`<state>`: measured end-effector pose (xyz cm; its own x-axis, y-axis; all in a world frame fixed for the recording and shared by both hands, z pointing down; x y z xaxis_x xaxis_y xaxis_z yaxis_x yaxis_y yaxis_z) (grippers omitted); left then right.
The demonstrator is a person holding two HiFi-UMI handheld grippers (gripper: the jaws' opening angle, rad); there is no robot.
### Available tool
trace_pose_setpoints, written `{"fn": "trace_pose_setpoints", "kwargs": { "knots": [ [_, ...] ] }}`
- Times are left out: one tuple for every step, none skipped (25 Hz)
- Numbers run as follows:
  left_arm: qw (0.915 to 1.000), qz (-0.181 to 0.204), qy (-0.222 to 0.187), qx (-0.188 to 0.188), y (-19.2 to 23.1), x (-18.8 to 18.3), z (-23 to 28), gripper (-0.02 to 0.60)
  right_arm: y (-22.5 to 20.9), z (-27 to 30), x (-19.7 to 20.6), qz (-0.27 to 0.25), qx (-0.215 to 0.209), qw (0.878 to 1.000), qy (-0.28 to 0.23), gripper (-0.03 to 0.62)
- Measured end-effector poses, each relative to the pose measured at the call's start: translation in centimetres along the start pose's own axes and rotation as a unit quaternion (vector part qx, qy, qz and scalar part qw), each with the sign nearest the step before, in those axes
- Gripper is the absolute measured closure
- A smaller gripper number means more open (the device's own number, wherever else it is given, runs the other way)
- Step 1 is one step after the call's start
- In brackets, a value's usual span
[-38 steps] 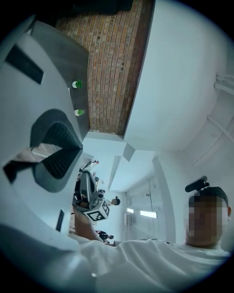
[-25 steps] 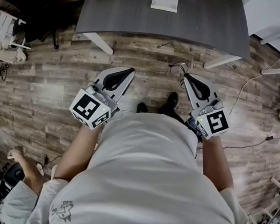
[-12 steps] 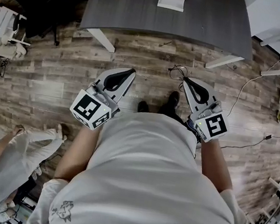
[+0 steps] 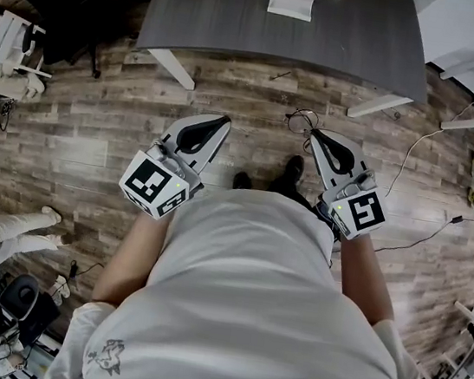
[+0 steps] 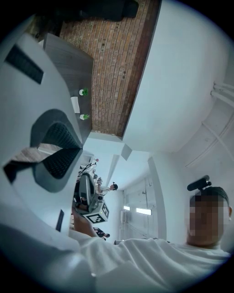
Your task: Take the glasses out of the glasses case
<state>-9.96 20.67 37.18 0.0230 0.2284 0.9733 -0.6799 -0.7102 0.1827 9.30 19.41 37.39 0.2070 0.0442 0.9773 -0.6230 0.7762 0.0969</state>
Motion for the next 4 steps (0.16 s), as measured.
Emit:
{"fn": "trace_pose_setpoints", "kwargs": {
  "knots": [
    [1.0000, -0.001, 0.000, 0.000, -0.01, 0.05, 0.06, 0.571, -0.07, -0.01, 0.04, 0.000, 0.000, 1.000, 0.000, 0.582],
    [1.0000, -0.001, 0.000, 0.001, -0.03, 0.09, 0.14, 0.571, -0.14, -0.03, 0.08, -0.001, 0.000, 1.000, 0.000, 0.582],
    [1.0000, -0.001, 0.001, 0.002, -0.04, 0.10, 0.22, 0.571, -0.22, -0.05, 0.13, -0.001, 0.001, 1.000, 0.000, 0.582],
    [1.0000, 0.000, 0.002, 0.002, -0.06, 0.11, 0.31, 0.569, -0.30, -0.07, 0.18, -0.001, 0.001, 1.000, 0.000, 0.582]
  ]
}}
Point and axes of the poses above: the fingertips, and each gripper's own axes: z forward along the fingers, y to its left, x out of its underside, the point moved 3 cm from there along -z, backward along the fingers, and after that the axes turned 1 degree about x, right-handed, at the moved point
